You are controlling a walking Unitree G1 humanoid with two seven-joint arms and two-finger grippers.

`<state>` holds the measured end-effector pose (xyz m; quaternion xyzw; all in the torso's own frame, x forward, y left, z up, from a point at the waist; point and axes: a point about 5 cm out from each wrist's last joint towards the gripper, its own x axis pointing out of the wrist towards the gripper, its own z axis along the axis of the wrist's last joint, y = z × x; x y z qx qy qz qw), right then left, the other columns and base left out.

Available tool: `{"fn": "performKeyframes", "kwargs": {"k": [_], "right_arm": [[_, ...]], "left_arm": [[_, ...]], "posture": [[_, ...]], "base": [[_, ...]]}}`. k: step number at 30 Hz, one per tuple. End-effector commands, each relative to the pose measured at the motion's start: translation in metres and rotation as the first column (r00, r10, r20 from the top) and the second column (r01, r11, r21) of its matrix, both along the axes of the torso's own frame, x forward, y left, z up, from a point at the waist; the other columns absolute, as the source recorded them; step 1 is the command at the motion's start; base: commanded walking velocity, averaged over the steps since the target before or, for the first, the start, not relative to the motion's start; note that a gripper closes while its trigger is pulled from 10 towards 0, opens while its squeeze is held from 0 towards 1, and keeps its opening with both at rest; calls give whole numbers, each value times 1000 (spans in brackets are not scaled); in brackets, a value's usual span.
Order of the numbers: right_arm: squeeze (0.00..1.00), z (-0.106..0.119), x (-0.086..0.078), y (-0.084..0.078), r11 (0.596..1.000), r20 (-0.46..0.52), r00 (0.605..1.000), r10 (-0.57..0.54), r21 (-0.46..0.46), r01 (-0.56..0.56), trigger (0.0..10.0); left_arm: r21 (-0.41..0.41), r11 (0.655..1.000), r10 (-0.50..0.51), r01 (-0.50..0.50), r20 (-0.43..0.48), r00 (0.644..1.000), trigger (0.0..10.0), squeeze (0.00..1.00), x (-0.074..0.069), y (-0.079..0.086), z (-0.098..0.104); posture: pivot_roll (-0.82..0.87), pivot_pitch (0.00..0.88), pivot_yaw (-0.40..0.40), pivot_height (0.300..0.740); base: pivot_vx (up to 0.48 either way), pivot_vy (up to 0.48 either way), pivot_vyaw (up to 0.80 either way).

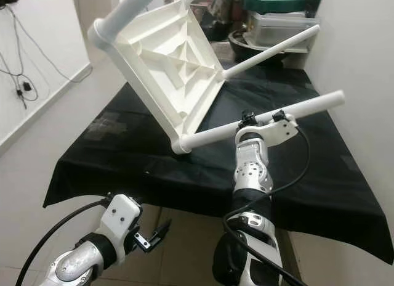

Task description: Building children table

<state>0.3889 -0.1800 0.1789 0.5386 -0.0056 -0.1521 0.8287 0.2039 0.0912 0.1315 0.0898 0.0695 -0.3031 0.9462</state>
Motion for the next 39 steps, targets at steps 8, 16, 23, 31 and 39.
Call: {"fn": "performKeyframes", "kwargs": {"k": [8,16,23,31,39], "right_arm": [[0,-35,2,26,977,-136,989,63,209,-33,0],[0,-44,2,30,956,-173,984,44,294,9,4314],[1000,-46,3,37,960,-168,984,64,280,-15,10000],[0,-49,1,37,959,-187,980,67,282,-12,10000],[0,-57,-14,14,952,-252,966,-51,280,124,10000]], "left_arm": [[15,1000,-14,15,-23,1000,10000,0,-9,6,5],[21,1000,-14,14,-41,999,10000,0,-14,9,8],[27,1000,-8,10,-54,998,10000,0,-17,10,8],[26,1000,-3,5,-55,998,10000,0,-13,7,7],[19,1000,-2,3,-42,999,10000,0,-4,2,4]], "posture": [[287,105,-9,740],[300,127,-4,740],[306,137,-11,740],[282,119,-14,740],[247,79,-16,740]], "base": [[0,0,0],[0,0,0],[0,0,0],[0,0,0],[0,0,0]]}}
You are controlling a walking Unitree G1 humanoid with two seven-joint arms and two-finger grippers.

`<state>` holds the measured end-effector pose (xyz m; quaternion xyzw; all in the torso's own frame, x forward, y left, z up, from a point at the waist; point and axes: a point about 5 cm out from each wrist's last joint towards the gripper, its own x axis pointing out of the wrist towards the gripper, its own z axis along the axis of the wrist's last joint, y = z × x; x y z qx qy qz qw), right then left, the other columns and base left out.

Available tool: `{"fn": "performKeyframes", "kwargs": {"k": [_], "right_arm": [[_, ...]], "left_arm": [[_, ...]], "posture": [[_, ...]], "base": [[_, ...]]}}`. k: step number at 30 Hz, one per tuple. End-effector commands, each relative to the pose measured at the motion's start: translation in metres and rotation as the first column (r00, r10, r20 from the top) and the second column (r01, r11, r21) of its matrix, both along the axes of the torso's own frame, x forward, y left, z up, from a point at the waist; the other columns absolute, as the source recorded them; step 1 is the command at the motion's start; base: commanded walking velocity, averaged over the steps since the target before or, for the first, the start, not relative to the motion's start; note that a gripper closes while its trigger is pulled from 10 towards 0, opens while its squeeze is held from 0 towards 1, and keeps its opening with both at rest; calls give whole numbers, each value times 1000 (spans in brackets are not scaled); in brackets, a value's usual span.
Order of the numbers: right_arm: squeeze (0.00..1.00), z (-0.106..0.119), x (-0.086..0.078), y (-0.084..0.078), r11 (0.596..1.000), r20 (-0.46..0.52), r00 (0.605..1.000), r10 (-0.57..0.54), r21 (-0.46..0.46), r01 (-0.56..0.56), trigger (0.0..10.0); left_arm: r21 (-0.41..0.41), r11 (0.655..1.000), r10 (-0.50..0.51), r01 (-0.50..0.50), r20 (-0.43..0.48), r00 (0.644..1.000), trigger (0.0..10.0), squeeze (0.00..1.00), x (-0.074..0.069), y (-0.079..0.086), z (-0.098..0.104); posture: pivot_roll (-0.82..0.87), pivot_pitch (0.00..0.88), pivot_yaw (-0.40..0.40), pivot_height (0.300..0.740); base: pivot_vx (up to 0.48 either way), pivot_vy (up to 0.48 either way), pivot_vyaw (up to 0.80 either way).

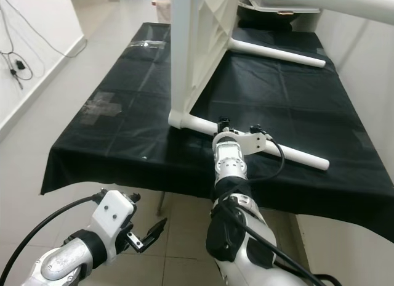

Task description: Building children table

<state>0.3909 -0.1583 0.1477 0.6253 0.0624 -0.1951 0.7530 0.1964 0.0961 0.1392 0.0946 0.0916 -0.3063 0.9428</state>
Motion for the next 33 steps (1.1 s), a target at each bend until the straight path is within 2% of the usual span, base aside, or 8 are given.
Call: {"fn": "performKeyframes", "kwargs": {"k": [1,11,19,22,24,25,28,33], "right_arm": [[0,-25,-16,-7,997,-121,991,-55,45,61,10000],[0,-14,-61,-42,958,-123,954,-272,63,281,10000],[0,7,-94,-22,929,-9,999,-38,-368,32,10000],[0,9,-102,-17,839,14,999,37,-543,-23,10000],[0,12,-112,-12,650,16,993,117,-757,-64,10000],[0,12,-112,-12,650,16,993,117,-757,-64,10000],[0,13,-125,-2,297,-5,974,228,-952,-74,10000],[0,8,-135,2,149,-47,962,268,-985,-90,10000]], "left_arm": [[-3,1000,2,-2,-2,1000,10000,0,3,-3,-3],[-8,1000,-1,1,24,1000,10000,0,13,-9,-5],[-20,1000,4,-4,41,999,10000,0,25,-15,-10],[-23,1000,14,-13,48,999,10000,0,27,-15,-11],[-28,999,28,-27,53,998,10000,0,30,-15,-12],[-28,999,28,-27,53,998,10000,0,30,-15,-12],[-38,998,45,-44,46,998,10000,0,35,-15,-15],[-45,998,46,-44,48,998,10000,0,39,-17,-17]], "posture": [[247,79,-16,740],[223,39,-17,740],[197,0,-28,740],[193,0,-29,740],[188,0,-31,740],[188,0,-31,740],[171,0,-27,740],[165,0,-28,740]], "base": [[0,0,0],[0,0,0],[0,0,0],[0,0,0],[0,0,0],[0,0,0],[0,0,0],[0,0,0]]}}
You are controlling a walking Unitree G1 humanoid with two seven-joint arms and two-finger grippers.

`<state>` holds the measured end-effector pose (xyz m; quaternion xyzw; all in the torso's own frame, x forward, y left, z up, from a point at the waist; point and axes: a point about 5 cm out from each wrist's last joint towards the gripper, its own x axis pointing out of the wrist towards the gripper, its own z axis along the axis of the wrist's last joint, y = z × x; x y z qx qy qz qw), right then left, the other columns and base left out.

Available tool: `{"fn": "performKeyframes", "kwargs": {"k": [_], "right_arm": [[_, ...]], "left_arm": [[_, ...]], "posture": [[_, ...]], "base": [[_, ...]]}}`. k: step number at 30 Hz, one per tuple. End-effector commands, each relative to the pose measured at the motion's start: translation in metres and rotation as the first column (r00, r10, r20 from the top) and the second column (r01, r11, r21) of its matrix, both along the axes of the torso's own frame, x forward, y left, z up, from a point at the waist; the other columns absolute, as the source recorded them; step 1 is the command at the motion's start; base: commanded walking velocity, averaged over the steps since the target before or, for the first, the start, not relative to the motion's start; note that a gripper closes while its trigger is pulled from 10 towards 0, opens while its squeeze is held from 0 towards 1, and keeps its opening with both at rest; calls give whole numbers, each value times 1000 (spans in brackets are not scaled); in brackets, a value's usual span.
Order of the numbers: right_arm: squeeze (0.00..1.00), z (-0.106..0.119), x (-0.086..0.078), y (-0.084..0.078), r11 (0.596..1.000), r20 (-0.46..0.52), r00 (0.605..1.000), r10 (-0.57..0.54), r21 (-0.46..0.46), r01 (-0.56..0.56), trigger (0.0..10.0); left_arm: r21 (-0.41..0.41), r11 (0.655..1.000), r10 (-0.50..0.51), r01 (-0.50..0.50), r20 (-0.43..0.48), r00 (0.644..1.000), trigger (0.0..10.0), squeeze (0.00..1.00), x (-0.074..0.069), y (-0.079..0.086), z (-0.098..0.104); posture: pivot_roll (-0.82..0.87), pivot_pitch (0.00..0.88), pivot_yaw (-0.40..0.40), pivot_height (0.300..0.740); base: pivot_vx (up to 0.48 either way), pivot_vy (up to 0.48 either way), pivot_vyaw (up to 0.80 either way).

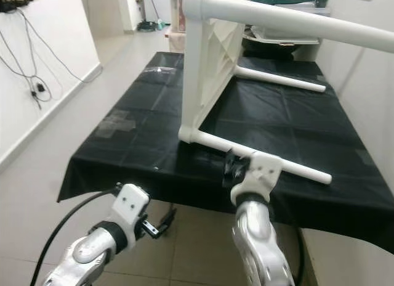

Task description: Building children table

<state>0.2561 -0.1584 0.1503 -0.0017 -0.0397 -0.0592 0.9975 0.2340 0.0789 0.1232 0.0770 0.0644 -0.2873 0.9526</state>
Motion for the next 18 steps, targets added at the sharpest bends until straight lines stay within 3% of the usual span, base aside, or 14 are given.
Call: {"fn": "performKeyframes", "kwargs": {"k": [1,6,9,18], "right_arm": [[0,2,-5,3,998,22,1000,22,-53,-21,10000],[0,-19,-27,4,988,-47,998,32,-151,-38,10000],[0,-22,-31,4,985,-50,999,19,-172,-27,10000],[0,-27,-31,6,982,-45,999,-7,-191,-2,10000]], "left_arm": [[0,1000,5,-5,5,1000,10000,0,2,0,-2],[-11,1000,13,-12,14,1000,10000,0,6,-4,-4],[-16,1000,10,-10,9,1000,10000,0,7,-5,-6],[-28,1000,-4,4,-2,1000,10000,0,11,-8,-8]], "posture": [[154,0,-27,740],[139,0,-30,740],[134,0,-29,740],[136,0,-31,740]], "base": [[0,0,0],[0,0,0],[0,0,0],[367,-112,0]]}}
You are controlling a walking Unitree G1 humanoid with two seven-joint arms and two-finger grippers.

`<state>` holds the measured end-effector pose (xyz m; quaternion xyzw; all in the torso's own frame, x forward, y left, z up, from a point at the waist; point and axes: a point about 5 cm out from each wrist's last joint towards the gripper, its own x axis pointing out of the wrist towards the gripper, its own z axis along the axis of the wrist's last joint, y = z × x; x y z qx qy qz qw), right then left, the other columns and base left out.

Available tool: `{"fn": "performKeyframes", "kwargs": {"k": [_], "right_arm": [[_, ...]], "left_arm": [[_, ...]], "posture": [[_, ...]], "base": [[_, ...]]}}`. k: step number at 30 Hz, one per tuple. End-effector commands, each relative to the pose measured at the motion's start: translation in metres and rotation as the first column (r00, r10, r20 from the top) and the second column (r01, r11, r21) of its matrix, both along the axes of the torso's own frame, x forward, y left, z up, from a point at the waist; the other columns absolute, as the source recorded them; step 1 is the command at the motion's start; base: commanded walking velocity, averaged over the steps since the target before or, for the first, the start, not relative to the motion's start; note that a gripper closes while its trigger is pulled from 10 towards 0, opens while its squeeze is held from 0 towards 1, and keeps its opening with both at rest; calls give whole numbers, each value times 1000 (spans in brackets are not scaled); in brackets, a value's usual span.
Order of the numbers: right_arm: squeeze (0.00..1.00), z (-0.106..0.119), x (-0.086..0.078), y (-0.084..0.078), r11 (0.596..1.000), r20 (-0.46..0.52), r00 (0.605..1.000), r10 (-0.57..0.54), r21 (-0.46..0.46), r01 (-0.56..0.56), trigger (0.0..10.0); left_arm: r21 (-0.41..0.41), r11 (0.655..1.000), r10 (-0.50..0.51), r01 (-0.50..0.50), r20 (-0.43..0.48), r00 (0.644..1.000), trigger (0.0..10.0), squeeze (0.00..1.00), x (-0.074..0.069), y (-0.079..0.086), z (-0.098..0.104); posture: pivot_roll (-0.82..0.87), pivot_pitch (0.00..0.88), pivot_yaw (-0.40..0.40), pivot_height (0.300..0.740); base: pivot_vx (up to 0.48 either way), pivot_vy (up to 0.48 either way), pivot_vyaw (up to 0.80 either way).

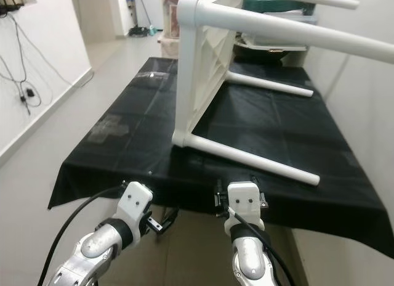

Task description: Building children table

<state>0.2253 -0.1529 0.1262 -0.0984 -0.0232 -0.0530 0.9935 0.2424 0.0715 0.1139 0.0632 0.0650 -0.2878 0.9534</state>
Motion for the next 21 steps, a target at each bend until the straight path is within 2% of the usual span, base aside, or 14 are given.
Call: {"fn": "performKeyframes", "kwargs": {"k": [1,9,17,21], "right_arm": [[0,-3,0,1,1000,-1,1000,-7,-1,7,10000],[0,-4,-2,0,1000,-2,1000,-16,4,16,10000],[0,-4,-1,0,1000,1,1000,-20,3,19,10000],[0,-4,-1,1,1000,2,1000,-19,2,19,10000]], "left_arm": [[-2,1000,-5,5,7,1000,10000,0,3,-1,1],[1,1000,-8,8,10,1000,10000,0,4,0,0],[0,1000,-6,6,10,1000,10000,0,5,0,-1],[-12,1000,-21,21,6,1000,10000,0,5,-1,-1]], "posture": [[136,0,-31,740],[135,0,-26,740],[139,0,-29,740],[140,0,-32,740]], "base": [[398,-262,0],[353,-315,0],[60,-424,0],[73,0,0]]}}
